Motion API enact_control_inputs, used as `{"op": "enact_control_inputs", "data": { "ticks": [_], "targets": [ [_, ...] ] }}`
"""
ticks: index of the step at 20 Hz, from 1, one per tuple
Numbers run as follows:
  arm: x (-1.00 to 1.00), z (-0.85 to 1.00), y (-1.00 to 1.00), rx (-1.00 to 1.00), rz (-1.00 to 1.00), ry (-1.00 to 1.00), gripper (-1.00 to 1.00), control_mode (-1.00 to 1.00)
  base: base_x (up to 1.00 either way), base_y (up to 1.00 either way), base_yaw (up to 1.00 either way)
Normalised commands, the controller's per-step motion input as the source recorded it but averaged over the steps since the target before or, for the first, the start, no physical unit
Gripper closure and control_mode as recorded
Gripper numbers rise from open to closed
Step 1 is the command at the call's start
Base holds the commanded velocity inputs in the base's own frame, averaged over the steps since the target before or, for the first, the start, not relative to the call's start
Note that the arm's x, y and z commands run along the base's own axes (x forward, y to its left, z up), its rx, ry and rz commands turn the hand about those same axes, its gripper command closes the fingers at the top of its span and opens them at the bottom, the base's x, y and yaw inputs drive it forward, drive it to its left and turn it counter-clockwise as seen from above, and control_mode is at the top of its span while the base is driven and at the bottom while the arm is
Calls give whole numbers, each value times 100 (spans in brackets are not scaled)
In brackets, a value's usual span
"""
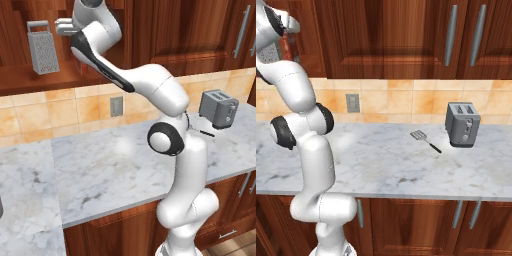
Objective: Pick the canned food and cereal from the counter and place them in the cabinets closest to them.
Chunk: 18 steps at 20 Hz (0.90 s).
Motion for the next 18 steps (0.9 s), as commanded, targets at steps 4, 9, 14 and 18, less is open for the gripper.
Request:
{"op": "enact_control_inputs", "data": {
  "ticks": [4,9,14,18],
  "targets": [
    [-63,0,-18,0,-4,0,-100,-100,0,0,0],
    [-81,-18,-40,0,-3,-1,-100,-100,0,0,0],
    [-99,-83,-77,-5,0,-6,-100,-100,0,0,0],
    [-99,-100,-76,-12,0,0,-100,-100,0,0,0]
  ]
}}
